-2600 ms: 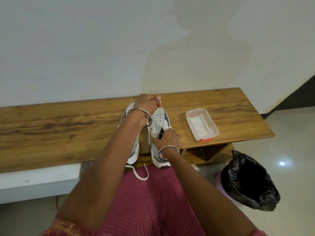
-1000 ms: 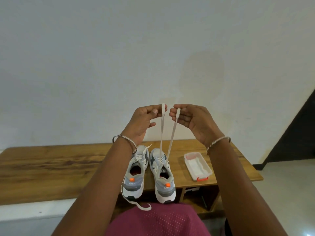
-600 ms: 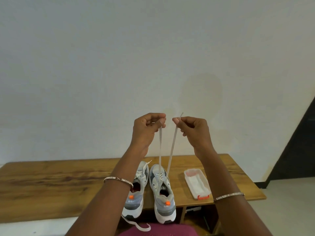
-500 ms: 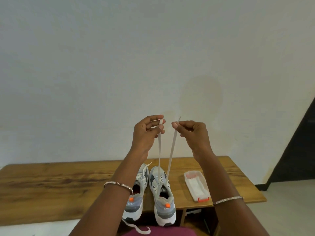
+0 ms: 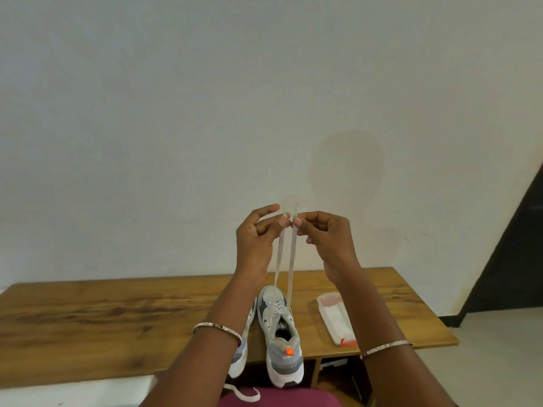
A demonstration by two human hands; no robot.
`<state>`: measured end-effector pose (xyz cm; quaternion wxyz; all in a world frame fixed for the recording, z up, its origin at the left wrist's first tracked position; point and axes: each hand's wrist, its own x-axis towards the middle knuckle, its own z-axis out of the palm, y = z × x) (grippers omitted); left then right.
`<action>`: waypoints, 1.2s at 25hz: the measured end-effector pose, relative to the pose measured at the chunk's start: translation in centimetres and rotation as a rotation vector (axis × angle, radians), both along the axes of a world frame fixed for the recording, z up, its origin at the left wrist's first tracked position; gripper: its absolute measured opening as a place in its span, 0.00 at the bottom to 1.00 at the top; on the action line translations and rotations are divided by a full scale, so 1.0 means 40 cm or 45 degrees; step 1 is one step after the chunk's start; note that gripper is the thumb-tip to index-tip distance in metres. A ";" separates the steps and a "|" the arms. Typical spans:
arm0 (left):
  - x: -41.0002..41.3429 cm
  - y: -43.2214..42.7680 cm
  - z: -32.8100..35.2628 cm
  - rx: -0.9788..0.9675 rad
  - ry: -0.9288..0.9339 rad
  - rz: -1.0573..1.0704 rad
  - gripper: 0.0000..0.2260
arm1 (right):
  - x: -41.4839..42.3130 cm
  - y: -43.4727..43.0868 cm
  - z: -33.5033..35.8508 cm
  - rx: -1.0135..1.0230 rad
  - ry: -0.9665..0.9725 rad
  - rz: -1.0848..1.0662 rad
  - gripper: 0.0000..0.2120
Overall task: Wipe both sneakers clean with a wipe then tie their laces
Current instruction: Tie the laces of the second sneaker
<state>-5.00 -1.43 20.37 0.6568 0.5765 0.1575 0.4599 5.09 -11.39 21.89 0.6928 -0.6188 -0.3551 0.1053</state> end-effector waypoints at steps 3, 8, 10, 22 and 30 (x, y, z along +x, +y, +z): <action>0.010 0.000 -0.005 -0.048 -0.033 0.031 0.11 | -0.004 0.000 -0.007 0.010 0.005 0.034 0.06; 0.022 -0.001 -0.012 -0.084 -0.025 0.039 0.09 | -0.010 0.002 -0.008 -0.005 0.006 -0.003 0.07; 0.024 -0.001 -0.010 -0.090 -0.019 0.053 0.09 | -0.008 0.006 -0.008 -0.018 -0.008 -0.021 0.07; 0.017 -0.001 0.004 -0.235 0.039 -0.305 0.05 | 0.007 0.007 -0.034 -0.024 0.196 0.007 0.06; 0.024 0.002 0.001 -0.449 0.191 -0.399 0.14 | 0.009 -0.022 -0.040 -0.111 -0.009 0.124 0.06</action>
